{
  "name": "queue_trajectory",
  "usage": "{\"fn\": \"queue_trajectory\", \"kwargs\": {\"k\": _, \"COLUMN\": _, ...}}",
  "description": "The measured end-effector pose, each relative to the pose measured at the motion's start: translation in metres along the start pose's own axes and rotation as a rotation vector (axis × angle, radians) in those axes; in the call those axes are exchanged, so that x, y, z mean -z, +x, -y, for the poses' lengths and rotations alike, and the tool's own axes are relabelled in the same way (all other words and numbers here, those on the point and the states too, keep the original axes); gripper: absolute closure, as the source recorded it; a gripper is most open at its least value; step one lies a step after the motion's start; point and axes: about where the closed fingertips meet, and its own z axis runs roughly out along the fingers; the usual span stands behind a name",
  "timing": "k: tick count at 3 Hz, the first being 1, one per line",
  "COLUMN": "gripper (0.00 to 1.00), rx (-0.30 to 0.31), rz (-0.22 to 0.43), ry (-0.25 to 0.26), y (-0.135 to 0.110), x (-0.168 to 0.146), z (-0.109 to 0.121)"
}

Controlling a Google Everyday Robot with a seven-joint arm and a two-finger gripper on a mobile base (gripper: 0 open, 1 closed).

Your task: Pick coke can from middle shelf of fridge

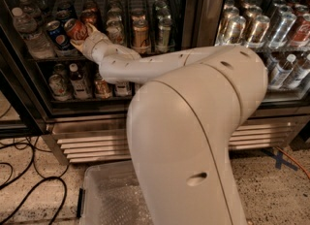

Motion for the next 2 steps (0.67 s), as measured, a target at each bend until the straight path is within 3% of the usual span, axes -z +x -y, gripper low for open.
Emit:
{"fn": "queue_trajectory", "kwargs": {"k": 1, "gripper": 1.00, "rx": -0.090, "rz": -0.002, "ry": 0.075, "y": -0.007, "x": 0.024, "z": 0.010}}
{"fn": "queue_trajectory", "kwargs": {"k": 2, "gripper": 1.00, "rx": -0.152, "rz": -0.020, "ry": 0.115, "y": -0.006, "x": 0.041, "z": 0.011}}
